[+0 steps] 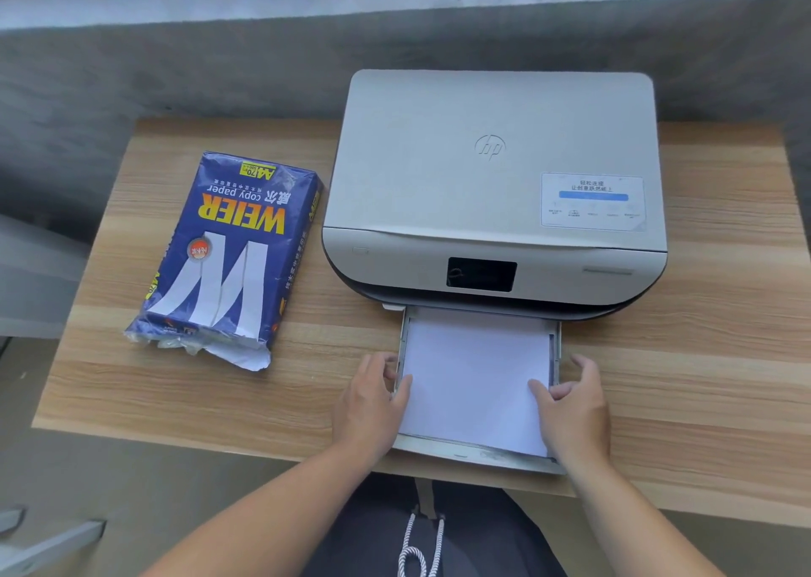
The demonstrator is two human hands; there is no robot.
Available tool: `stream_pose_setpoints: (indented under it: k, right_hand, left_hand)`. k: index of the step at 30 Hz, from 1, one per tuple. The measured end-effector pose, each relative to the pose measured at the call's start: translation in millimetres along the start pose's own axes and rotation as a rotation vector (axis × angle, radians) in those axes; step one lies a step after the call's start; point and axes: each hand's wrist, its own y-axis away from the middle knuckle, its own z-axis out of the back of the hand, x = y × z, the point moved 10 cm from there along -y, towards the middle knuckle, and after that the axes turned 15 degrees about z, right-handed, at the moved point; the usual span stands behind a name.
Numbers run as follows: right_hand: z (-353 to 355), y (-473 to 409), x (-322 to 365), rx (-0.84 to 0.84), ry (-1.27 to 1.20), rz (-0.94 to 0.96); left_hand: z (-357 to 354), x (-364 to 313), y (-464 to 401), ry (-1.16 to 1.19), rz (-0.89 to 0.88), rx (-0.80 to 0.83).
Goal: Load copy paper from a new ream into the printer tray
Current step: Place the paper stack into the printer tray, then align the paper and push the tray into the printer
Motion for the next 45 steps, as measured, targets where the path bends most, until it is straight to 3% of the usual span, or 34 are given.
stream_pose_setpoints:
  k: [11, 27, 36, 45]
  right_hand:
    - [15, -8, 5, -0.050, 0.263, 0.075]
    - [14, -3, -1, -0.185, 0.141, 0.146]
    - [8, 10, 0, -0.183, 0.193, 0.143]
    - [-11, 20, 6, -0.056, 0.209, 0.187]
  left_hand:
    - [0, -5, -5, -0.019, -0.038, -0.008]
    - [-4, -13, -15, -0.008, -0.048, 0.040]
    - [-4, -21, -2, 0.008, -0.166, -0.017]
    - [-7, -33, 0, -0.029, -0.199, 0.001]
